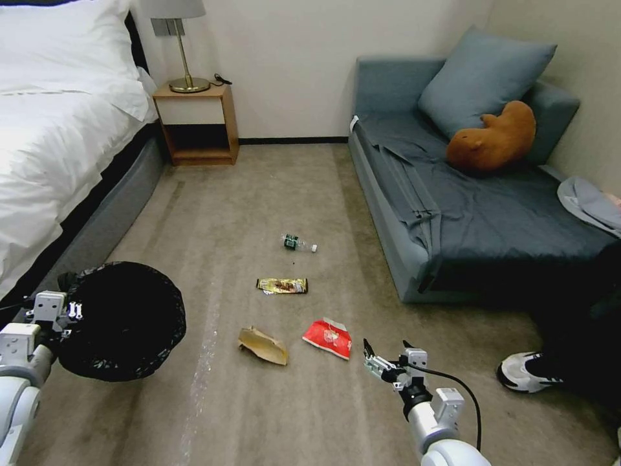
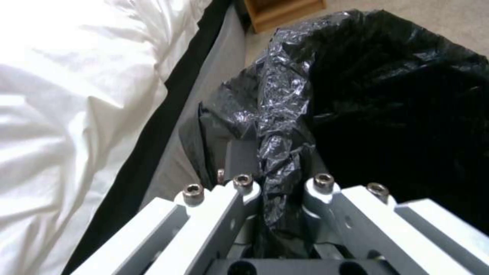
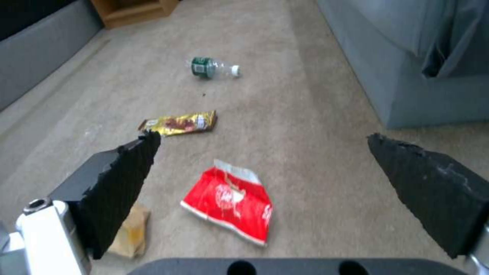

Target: Pick up the trash bin, then pick up the garbage on the floor and place it into the trash bin.

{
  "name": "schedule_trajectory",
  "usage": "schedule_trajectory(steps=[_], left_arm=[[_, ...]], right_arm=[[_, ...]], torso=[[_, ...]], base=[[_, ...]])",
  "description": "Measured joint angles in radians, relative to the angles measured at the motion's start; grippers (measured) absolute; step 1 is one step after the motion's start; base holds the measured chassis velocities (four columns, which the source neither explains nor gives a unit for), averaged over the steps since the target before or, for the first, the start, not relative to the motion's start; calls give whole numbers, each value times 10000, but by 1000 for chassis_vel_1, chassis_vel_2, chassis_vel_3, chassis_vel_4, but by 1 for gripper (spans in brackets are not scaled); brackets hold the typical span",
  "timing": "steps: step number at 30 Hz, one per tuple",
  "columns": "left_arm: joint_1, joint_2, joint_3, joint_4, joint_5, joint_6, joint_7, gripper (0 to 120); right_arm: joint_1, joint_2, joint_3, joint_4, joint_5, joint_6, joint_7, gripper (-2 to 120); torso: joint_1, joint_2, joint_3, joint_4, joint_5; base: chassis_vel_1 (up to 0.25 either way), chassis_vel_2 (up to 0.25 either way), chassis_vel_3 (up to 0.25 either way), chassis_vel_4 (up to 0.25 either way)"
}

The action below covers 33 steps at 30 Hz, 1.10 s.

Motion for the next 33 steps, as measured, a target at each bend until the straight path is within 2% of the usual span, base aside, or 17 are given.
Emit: schedule_trajectory(steps=[11, 33], left_arm=[[-2, 62, -199, 152, -131, -59, 20, 4], [18, -27, -219, 142, -148, -77, 19, 4]], right_arm=[[98, 37, -85, -164, -33, -18, 18, 100], [124, 39, -254, -343, 41, -50, 62, 100]], torso=[[-1, 0, 0, 1, 0], [-1, 0, 0, 1, 0]], base=[[-79, 87, 77, -77], [-87, 86, 90, -86]])
